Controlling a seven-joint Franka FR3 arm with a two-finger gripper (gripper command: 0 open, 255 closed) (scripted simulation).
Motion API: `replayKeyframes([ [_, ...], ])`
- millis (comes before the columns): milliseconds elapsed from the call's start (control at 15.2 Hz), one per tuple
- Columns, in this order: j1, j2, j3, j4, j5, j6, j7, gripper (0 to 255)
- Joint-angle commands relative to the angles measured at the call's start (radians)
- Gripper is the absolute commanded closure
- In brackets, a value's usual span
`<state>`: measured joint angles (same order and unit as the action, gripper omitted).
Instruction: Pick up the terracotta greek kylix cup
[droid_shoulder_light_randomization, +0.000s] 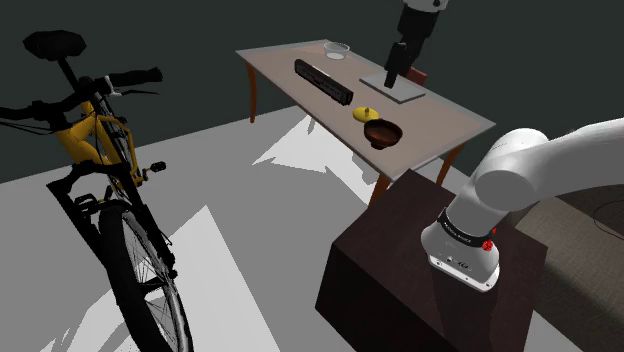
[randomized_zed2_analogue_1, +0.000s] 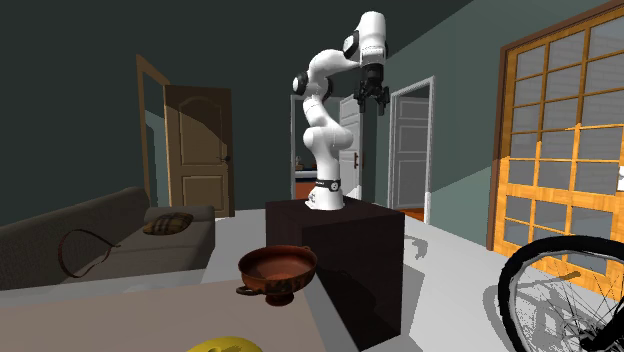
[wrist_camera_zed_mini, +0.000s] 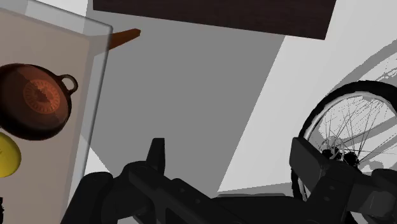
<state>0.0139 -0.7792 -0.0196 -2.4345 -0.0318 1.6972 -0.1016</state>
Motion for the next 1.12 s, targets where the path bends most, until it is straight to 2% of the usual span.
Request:
replayKeyframes([
  [0,0.000,0.000,0.000,0.000,0.000,0.000,0.000,0],
  [528,-0.053,0.096,-0.109,-0.144,-0.079,0.255,-0.103,0],
  [1056,-0.099,0.302,-0.228,-0.200,-0.137,0.536,-0.208,0],
])
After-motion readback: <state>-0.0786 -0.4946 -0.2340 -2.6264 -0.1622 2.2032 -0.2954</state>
